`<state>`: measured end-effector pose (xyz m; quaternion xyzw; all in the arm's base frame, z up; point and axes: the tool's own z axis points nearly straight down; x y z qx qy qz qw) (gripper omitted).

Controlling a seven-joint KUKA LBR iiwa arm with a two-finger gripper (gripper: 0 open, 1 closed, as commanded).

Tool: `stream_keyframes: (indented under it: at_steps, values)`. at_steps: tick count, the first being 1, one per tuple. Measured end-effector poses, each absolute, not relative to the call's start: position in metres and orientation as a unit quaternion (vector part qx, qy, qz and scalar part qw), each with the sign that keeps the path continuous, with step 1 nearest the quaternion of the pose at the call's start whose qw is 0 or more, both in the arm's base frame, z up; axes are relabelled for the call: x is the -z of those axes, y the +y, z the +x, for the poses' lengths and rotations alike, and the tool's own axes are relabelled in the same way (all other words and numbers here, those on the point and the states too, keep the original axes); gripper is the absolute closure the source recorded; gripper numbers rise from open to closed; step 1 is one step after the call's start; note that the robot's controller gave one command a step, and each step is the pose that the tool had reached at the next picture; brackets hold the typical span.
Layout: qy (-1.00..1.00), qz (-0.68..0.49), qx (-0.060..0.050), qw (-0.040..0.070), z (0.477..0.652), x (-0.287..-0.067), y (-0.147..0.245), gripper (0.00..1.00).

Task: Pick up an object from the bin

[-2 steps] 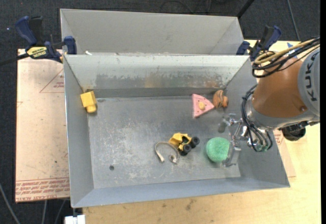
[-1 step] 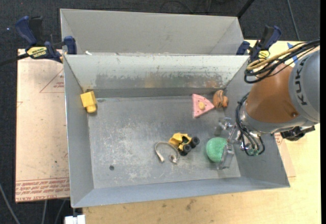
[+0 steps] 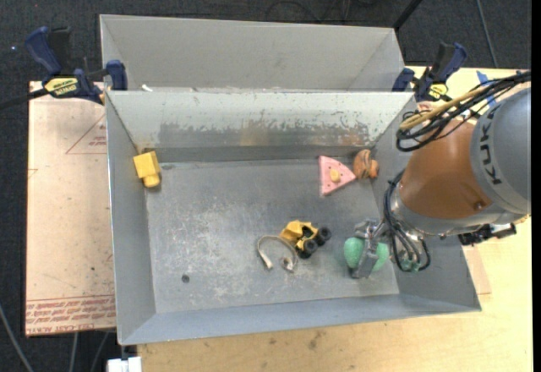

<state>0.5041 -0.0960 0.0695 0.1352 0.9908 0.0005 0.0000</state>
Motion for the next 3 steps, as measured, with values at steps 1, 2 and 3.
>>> stream_keyframes:
  at_steps: [1,2,3]
  values:
    - [0.991,0.135,0.000,0.000,0.504,-0.069,-0.096,1.00]
    - [0.991,0.135,0.000,0.000,0.504,-0.071,-0.096,1.00]
    - [0.991,0.135,-0.001,-0.004,0.502,-0.081,-0.095,1.00]
